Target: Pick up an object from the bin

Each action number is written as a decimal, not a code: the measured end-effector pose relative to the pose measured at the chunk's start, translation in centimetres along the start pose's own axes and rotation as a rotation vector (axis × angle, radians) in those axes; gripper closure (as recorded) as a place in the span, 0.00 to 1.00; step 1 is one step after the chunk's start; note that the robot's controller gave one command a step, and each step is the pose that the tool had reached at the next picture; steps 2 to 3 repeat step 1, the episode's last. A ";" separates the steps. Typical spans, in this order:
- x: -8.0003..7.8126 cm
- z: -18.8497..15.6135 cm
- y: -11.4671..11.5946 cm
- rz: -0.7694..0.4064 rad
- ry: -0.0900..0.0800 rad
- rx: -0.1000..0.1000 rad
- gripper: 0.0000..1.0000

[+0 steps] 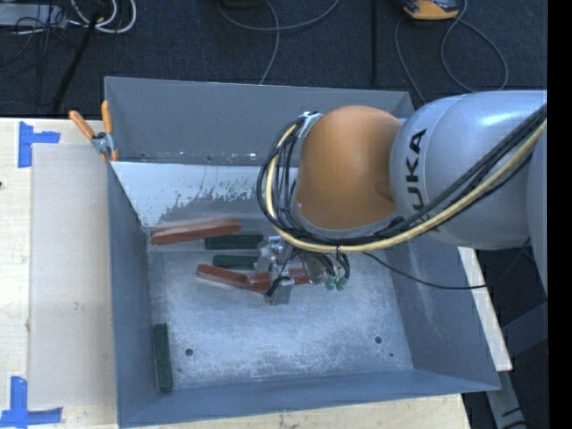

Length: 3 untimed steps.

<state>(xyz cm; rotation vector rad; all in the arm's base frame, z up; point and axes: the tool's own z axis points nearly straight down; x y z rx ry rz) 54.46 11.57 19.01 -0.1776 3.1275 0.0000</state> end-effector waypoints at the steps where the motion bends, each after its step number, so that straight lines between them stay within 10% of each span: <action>1: 4.0 -2.3 2.1 -0.310 0.010 -0.002 1.00; 3: 4.0 -2.3 2.1 -0.310 0.010 -0.002 1.00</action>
Offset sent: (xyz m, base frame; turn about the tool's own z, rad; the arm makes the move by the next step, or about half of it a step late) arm -0.0415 0.0146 0.0230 -0.3083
